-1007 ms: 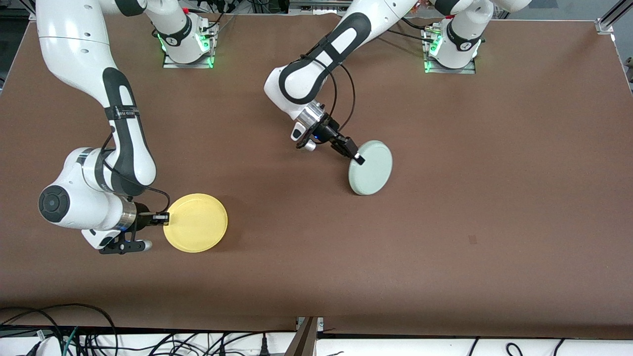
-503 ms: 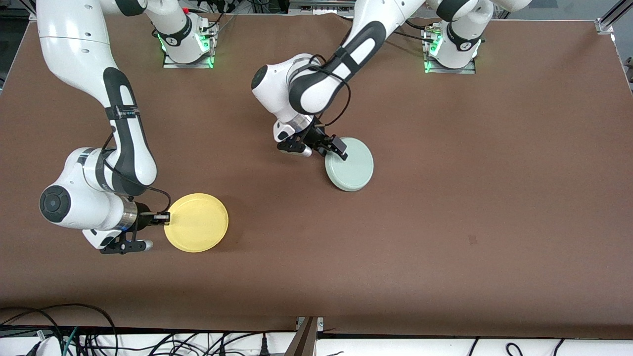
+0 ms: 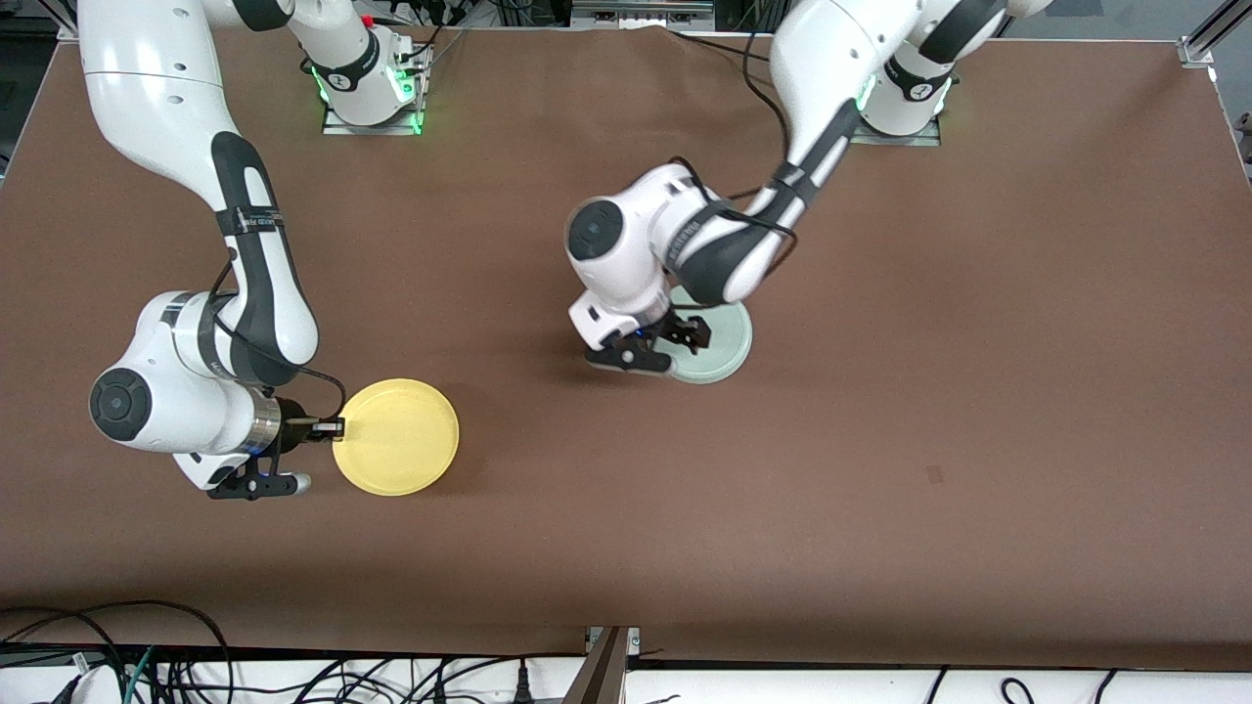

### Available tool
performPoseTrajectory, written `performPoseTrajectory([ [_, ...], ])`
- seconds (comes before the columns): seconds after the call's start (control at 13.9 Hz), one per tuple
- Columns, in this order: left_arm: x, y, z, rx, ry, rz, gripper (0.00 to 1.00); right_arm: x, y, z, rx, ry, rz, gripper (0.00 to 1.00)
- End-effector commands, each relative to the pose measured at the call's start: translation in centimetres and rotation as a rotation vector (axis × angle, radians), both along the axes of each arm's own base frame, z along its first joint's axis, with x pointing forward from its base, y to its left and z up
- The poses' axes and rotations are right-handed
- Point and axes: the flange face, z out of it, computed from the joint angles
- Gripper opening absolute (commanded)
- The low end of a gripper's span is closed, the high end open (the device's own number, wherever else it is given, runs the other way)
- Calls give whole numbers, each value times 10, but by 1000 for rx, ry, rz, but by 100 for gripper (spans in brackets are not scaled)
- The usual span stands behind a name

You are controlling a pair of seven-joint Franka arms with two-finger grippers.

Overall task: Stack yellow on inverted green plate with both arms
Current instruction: 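Set the inverted green plate mid-table with the left gripper while the right gripper carries yellow, then lower the yellow plate onto the inverted green plate with the right gripper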

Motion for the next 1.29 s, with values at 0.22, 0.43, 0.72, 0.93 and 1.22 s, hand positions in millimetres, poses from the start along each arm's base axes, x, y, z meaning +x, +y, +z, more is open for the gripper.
performPoseTrajectory([
  [0.22, 93, 216, 138, -142, 51, 39, 100, -14, 72, 17, 4, 41, -127, 0],
  [0.43, 107, 311, 177, -124, 43, 69, 100, -41, 141, 26, -19, 106, -218, 0],
  [0.72, 95, 395, 230, -105, 66, 34, 100, -95, 248, 41, 8, 165, -321, 0],
  [0.93, 70, 434, 283, -97, 71, -40, 100, -133, 319, 44, 42, 185, -429, 0],
  [1.22, 38, 470, 318, -100, 29, -52, 100, -199, 392, 11, 83, 104, -495, 0],
])
